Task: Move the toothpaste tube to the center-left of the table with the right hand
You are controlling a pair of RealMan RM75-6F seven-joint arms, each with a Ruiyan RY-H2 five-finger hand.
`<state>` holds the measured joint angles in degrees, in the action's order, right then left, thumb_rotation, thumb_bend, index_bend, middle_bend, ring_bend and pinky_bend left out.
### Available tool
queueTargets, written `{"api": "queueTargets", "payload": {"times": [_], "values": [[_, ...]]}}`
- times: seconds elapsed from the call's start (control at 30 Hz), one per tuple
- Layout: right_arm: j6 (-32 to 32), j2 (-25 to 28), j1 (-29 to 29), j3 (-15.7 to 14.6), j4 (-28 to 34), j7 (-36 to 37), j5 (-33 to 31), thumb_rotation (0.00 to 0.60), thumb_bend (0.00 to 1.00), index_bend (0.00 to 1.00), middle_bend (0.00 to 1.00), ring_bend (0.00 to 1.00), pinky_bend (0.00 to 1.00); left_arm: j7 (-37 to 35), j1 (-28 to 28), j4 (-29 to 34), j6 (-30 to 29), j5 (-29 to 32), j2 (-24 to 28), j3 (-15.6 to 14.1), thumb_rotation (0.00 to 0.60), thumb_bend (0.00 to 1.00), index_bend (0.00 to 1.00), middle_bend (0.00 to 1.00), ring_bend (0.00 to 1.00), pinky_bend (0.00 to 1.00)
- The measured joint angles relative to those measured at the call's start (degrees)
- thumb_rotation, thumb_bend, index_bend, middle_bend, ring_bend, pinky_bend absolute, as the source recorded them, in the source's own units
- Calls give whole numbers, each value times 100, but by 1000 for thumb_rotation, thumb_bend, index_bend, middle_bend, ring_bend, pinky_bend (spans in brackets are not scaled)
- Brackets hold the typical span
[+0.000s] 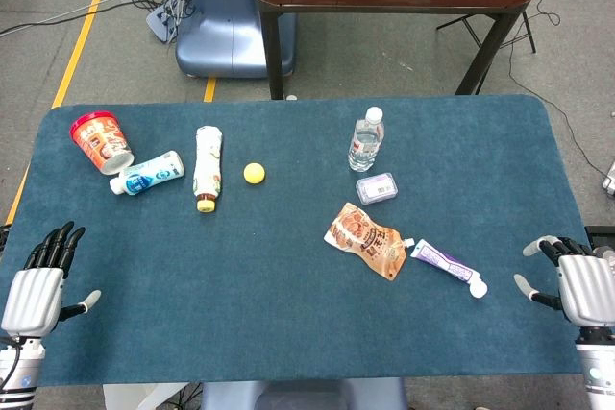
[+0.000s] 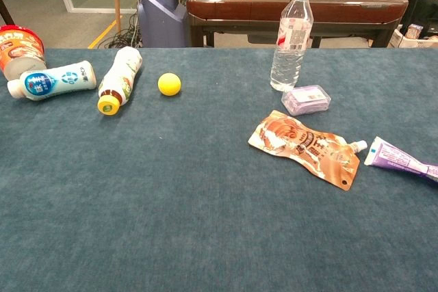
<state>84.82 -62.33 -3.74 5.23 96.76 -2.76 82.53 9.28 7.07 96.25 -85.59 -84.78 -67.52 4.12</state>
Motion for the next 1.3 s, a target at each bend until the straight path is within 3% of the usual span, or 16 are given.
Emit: {"api": "queueTargets", "payload": {"times": [0.6, 0.7, 0.77, 0.83, 0.93, 1.13, 1.3], "values": [[-203, 92, -106, -44, 42, -163, 73, 600, 258, 456, 415, 328, 374, -36, -19, -38, -35, -19, -9, -19, 600, 142, 0, 0, 14, 108], [-377, 120, -170, -94, 21, -257, 89, 600, 185, 456, 414, 328, 374, -50, -19, -38, -40, -33, -4, -21, 600, 142, 0, 0, 14, 109], [-521, 131, -228, -125, -23, -337, 85, 600, 77, 439, 399, 321, 374, -51, -18, -41, -40, -43, -6, -26, 600, 142, 0, 0, 14, 108], [-666, 122, -302, -141, -116, -397, 68, 600, 11, 399, 368, 301, 374, -56, -16, -42, -36, -52, -10, -31, 600, 142, 0, 0, 14, 108], [-861, 70, -416, -149, -320, -495, 29, 600, 0, 280, 274, 231, 331, -55, -18, -40, -37, -65, -12, -41, 600, 142, 0, 0, 14, 108], [-1246, -171, -652, -166, -763, -705, -53, 600, 0, 52, 72, 16, 111, -41, -44, -15, -72, -62, -3, -46, 600, 142, 0, 0, 14, 108], [-1523, -377, -807, -192, -1106, -825, -127, 600, 0, 0, 14, 0, 58, -17, -50, -8, -59, -49, -11, -57, 600, 142, 0, 0, 14, 108]]}}
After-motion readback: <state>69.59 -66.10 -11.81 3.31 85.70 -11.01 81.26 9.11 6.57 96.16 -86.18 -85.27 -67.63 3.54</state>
